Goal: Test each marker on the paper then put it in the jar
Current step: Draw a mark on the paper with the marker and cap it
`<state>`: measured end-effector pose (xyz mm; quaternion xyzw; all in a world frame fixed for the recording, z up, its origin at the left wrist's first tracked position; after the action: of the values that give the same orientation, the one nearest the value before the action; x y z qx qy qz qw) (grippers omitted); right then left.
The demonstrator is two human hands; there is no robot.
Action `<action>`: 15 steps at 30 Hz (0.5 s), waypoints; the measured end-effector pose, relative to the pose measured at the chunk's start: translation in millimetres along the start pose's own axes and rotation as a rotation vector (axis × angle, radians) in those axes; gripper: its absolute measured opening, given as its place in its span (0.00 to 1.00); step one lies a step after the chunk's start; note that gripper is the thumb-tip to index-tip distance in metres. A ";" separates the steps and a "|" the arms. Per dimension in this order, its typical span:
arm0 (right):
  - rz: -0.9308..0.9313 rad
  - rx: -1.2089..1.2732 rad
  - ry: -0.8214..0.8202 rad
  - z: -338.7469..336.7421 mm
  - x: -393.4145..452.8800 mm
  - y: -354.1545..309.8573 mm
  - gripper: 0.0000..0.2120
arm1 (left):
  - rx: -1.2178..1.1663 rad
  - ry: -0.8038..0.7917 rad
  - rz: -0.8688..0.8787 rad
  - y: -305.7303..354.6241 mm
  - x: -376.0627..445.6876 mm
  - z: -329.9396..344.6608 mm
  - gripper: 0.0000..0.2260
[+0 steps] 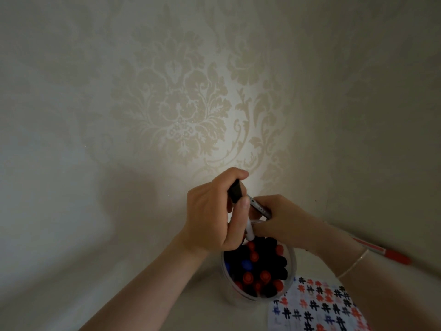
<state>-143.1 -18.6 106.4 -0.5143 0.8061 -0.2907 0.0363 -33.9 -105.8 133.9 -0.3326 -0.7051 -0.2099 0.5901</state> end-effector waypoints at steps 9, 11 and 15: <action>0.001 0.090 -0.065 -5.5 -7.1 3.1 0.03 | -0.033 -0.025 -0.005 2.1 -2.2 2.9 0.10; 0.007 0.100 -0.048 -3.9 -6.9 3.1 0.03 | -0.027 -0.002 -0.009 1.8 -4.1 1.7 0.10; 0.016 0.101 0.047 1.3 -5.7 5.5 0.06 | -0.013 -0.031 -0.031 2.0 -4.7 -1.6 0.10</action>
<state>-144.3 -12.6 101.2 -0.4985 0.7951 -0.3425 0.0456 -30.9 -106.6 129.4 -0.3289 -0.7177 -0.2184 0.5736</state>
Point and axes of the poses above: each hand's wrist, its own x-axis towards the middle knuckle, its own z-axis out of the palm, y = z × x, the point moved 3 cm from there along x, towards the middle knuckle, and after that the axes turned 14 degrees about -x, right-handed, at the moved point
